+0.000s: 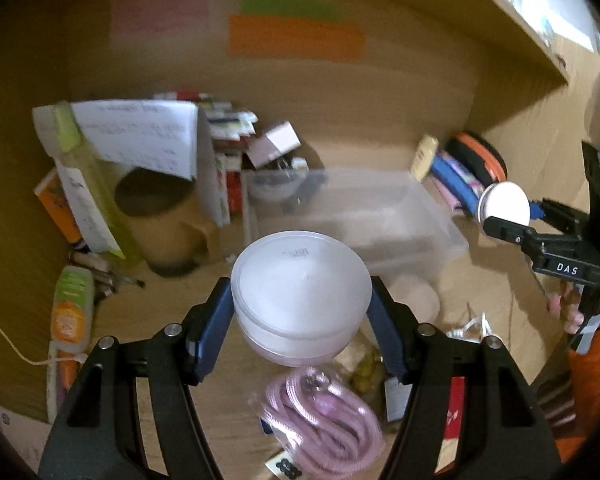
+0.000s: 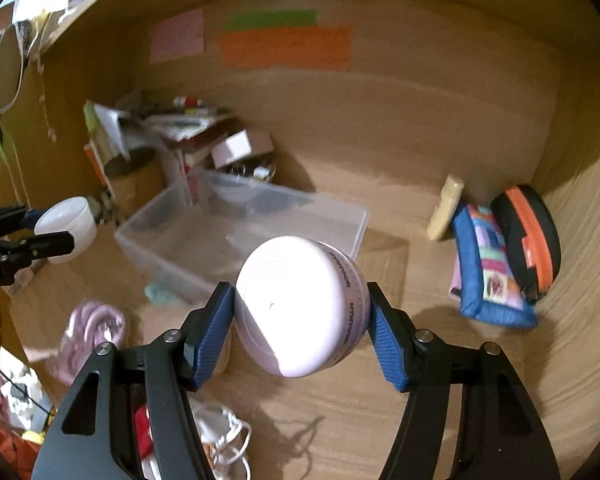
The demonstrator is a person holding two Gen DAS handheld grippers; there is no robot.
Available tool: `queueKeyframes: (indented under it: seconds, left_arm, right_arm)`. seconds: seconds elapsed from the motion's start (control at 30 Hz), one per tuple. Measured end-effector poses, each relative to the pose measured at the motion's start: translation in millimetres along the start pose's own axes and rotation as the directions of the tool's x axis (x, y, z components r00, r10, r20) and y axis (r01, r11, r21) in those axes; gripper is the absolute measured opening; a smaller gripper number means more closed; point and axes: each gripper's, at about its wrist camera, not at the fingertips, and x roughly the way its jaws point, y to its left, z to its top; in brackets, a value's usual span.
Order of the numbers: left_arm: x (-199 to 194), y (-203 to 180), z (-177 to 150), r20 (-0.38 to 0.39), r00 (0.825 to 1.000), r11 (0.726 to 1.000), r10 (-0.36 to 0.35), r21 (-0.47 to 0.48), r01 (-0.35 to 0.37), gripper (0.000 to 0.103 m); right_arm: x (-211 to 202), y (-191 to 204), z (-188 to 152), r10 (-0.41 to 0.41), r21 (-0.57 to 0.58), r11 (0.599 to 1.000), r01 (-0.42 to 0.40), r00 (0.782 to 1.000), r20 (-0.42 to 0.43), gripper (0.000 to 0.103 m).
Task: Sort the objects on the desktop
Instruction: 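Carry the white lid with the left tool into the clear bin while the right tool carries the compact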
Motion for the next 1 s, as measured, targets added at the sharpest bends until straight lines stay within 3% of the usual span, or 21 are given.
queueKeyframes:
  seconds: [0.17,0.4,0.73,1.0]
  left_arm:
    - [0.8,8.0,17.1,0.049,0.998,0.999,0.031,-0.038,-0.030,0.065]
    - [30.1,6.1,31.2,0.034,0.998,0.998,0.050,-0.033,-0.049,0.065]
    - [94.7,-3.0,47.2,-0.073,0.996,0.999,0.045,-0.009,-0.046,0.065]
    - [139.2,-12.3,45.8,-0.184,0.982,0.999,0.037,0.024,-0.033,0.065]
  right_arm:
    - [-0.4,-3.9,18.4,0.018,0.013,1.000,-0.018,0.999,0.048,0.061]
    - [21.7,0.9,28.9,0.041,0.003,0.999,-0.041,0.999,0.033,0.061]
    - [85.0,1.4,30.6,0.054,-0.011,0.998,-0.056,0.992,-0.112,0.061]
    - [120.3,1.6,26.2,0.062,-0.021,0.997,-0.068,0.977,-0.205,0.061]
